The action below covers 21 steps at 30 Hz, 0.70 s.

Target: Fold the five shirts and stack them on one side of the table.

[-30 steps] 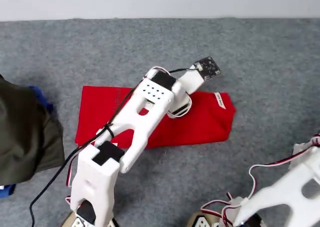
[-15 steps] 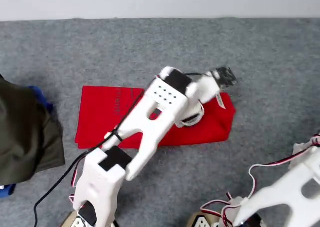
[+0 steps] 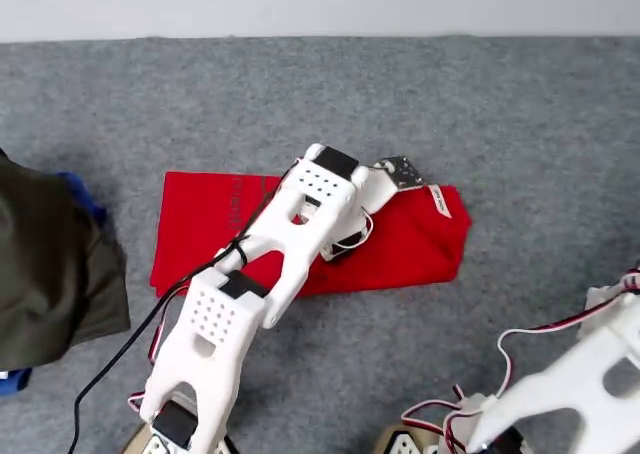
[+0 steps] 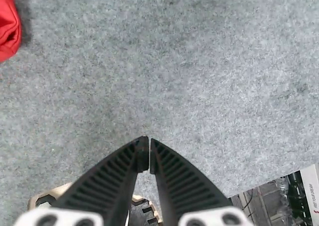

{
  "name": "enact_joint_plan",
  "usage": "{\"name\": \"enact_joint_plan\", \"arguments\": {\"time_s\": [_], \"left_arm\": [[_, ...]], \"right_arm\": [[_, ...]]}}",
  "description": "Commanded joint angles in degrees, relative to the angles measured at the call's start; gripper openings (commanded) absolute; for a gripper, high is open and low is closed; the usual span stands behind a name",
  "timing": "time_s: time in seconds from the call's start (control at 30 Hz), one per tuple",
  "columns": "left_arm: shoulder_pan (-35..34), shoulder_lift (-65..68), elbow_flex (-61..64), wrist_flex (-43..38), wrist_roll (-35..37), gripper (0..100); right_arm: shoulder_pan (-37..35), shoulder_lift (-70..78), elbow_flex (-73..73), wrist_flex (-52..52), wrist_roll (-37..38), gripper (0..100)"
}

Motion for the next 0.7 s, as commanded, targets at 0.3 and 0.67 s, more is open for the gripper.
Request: {"name": "enact_joint_plan", "arguments": {"time_s": [0.3,0.67], "left_arm": [[2.55,-2.64,-23.69,8.62,-0.44,6],[7.91,3.6,-25.45,0.53,-0.44,6]], "right_arm": [[0.13,-1.8,-2.46,0.4,0.62,1.3],[0.04,-1.8,-2.46,0.4,0.62,1.3]]}}
